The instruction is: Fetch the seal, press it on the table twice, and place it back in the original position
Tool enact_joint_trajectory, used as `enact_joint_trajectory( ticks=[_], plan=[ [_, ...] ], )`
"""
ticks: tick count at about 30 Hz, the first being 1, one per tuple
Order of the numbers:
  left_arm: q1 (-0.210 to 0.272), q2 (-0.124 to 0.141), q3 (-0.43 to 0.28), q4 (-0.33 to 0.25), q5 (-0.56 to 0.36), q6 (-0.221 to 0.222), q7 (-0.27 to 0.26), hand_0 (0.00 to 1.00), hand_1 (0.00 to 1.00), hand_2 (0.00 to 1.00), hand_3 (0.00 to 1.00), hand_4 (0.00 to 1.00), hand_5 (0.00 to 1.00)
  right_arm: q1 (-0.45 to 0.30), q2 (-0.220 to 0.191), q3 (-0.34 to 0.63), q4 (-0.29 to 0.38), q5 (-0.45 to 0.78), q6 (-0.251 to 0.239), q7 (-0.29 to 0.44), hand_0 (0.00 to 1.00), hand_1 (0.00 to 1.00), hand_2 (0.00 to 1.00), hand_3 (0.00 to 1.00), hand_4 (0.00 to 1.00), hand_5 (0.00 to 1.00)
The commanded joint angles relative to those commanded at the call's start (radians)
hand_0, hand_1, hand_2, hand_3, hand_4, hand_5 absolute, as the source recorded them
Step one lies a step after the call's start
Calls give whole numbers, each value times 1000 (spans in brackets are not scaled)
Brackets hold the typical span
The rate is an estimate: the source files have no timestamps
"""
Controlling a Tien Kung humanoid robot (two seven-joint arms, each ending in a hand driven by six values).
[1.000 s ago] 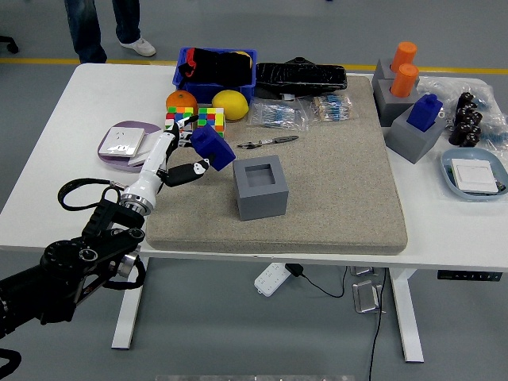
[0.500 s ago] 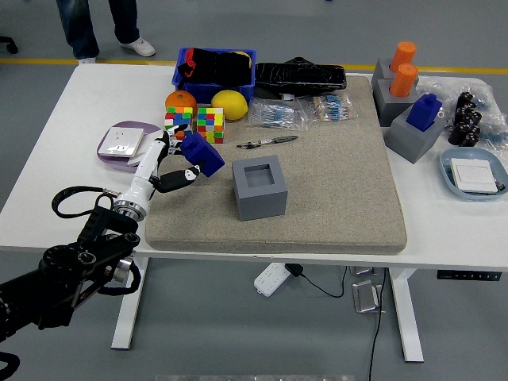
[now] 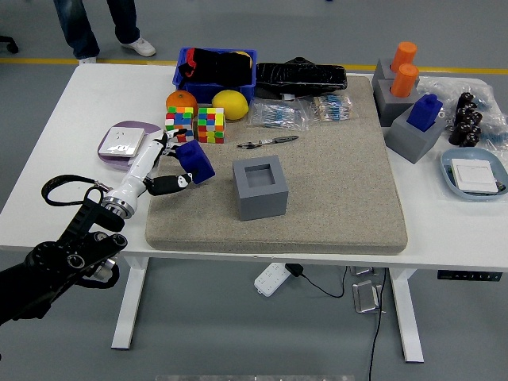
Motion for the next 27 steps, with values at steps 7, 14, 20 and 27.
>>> enact_joint_trajectory(
  ticks=[7,14,20,27],
  plan=[
    [-7,-28,40,22,36,-26,51,853,527,411,899,604,2,3,-1,-4,2,3,0,1,818,728,725,682,776,580],
    [-30,-51,85,46,44,-47,92,854,530,410,895,605,2,3,-1,-5,2,3,0,1,818,727,724,681,776,580],
    [-33,-48,84,44,41,-48,92,855,528,410,896,602,2,-1,0,0,1,1,0,0,818,728,725,682,776,580],
    [-33,-24,37,23,54,-47,89,854,527,410,897,599,2,-2,1,7,1,-1,0,1,818,728,724,681,776,580]
  ],
)
